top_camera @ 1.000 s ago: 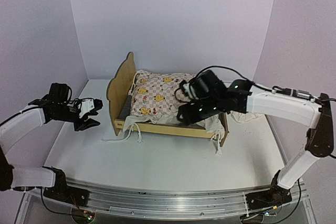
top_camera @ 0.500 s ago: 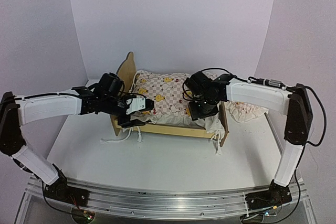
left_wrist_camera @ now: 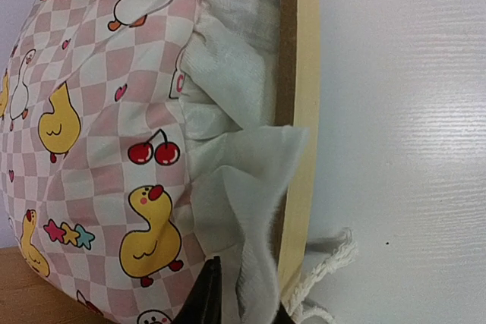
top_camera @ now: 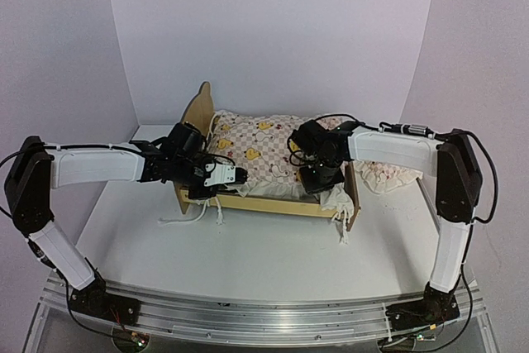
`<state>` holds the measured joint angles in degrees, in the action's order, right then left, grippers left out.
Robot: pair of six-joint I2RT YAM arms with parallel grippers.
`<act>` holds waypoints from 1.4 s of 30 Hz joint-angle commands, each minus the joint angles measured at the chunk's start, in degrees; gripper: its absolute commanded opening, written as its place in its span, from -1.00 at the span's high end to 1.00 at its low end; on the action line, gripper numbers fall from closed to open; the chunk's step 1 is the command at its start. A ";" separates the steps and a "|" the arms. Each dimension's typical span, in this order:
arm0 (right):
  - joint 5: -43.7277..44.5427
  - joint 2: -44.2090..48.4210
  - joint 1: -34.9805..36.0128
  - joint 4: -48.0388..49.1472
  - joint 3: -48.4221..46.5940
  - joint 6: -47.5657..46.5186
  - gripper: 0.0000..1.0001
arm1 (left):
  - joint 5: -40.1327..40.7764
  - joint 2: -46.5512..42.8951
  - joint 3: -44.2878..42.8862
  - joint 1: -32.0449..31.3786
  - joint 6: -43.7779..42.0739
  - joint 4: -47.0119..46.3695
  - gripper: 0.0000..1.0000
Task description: Set up the pet bed
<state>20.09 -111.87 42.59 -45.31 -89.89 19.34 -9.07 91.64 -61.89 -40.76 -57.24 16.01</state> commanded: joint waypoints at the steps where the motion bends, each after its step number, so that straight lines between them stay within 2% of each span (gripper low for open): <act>1: -0.77 1.81 -0.77 -1.45 -0.78 -1.65 1.00 | 1.45 0.11 -2.12 1.84 -0.84 2.20 0.99; 6: -5.62 7.72 -1.33 -1.69 0.60 -4.82 1.00 | -2.57 -4.04 -3.22 5.24 0.43 7.38 1.00; 11: -12.13 12.40 -3.04 -2.05 3.51 -5.71 1.00 | -6.26 -8.33 -0.95 9.48 0.85 8.14 1.00; 22: -20.22 17.38 -6.75 -3.02 8.38 -4.79 1.00 | -11.82 -10.59 -3.30 15.25 7.49 9.56 1.00; 29: -26.51 19.43 -7.58 -2.94 8.64 -4.13 1.00 | -19.27 -15.09 -1.02 15.79 5.13 11.87 1.00; 32: -28.99 18.95 -7.55 -2.94 9.21 -2.74 0.99 | -19.54 -15.66 0.53 15.83 5.15 12.46 1.00; 36: -31.64 17.40 -7.50 -3.97 11.00 -1.36 0.76 | -15.94 -15.00 3.89 15.88 0.92 14.16 1.00; 39: -28.58 18.16 -7.54 -6.27 11.54 -1.15 0.54 | -12.12 -14.82 6.68 15.89 -1.99 14.74 1.00; 41: -26.67 19.48 -7.57 -7.66 10.83 -1.33 0.43 | -12.32 -15.61 7.66 15.89 -2.45 14.11 1.00; 42: -25.80 20.13 -7.54 -8.21 10.31 -1.38 0.30 | -12.73 -16.04 7.91 15.89 -2.51 13.80 0.99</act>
<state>-8.65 -94.85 35.38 -49.02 -78.62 17.41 -23.86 77.39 -55.41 -25.35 -56.72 28.67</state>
